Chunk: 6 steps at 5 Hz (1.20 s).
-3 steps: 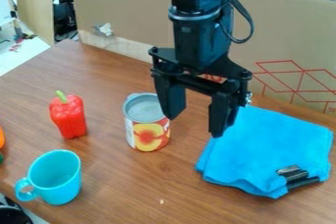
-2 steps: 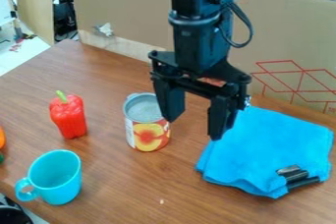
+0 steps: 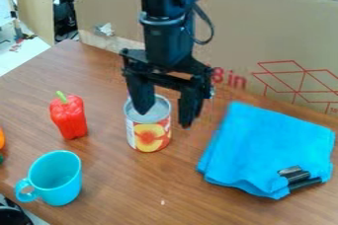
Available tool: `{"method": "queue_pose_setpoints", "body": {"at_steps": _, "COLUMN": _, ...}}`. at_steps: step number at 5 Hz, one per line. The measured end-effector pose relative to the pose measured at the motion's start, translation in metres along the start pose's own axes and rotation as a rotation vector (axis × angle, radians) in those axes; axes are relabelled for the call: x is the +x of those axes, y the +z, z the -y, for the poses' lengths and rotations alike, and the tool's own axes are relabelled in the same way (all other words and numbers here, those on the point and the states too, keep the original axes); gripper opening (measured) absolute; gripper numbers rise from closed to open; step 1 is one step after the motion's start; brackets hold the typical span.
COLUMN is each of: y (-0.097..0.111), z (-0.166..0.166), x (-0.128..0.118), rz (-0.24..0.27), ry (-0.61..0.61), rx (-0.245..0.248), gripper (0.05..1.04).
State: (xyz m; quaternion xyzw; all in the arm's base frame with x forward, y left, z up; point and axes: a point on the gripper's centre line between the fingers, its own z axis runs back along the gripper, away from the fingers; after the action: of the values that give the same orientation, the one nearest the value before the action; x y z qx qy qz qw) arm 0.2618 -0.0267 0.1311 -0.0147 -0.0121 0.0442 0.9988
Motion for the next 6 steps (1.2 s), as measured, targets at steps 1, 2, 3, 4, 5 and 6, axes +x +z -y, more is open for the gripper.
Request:
{"method": "queue_pose_setpoints", "body": {"at_steps": 1, "y": -0.011, "z": -0.019, "x": 0.001, "rz": -0.068, "ry": 0.073, "rx": 0.076, "gripper": 1.001}}
{"method": "queue_pose_setpoints", "body": {"at_steps": 2, "y": -0.028, "z": -0.035, "x": -0.002, "rz": -0.174, "ry": 0.123, "rx": 0.134, "gripper": 1.001}}
{"method": "queue_pose_setpoints", "body": {"at_steps": 3, "y": -0.04, "z": -0.051, "x": -0.009, "rz": -0.256, "ry": 0.185, "rx": 0.205, "gripper": 1.001}}
{"method": "queue_pose_setpoints", "body": {"at_steps": 4, "y": -0.046, "z": -0.07, "x": -0.01, "rz": -0.287, "ry": 0.241, "rx": 0.234, "gripper": 1.001}}
{"method": "queue_pose_setpoints", "body": {"at_steps": 5, "y": -0.05, "z": -0.073, "x": -0.002, "rz": -0.297, "ry": 0.223, "rx": 0.24, "gripper": 1.001}}
{"method": "queue_pose_setpoints", "body": {"at_steps": 6, "y": -0.067, "z": -0.076, "x": 0.002, "rz": -0.329, "ry": 0.206, "rx": 0.237, "gripper": 1.001}}
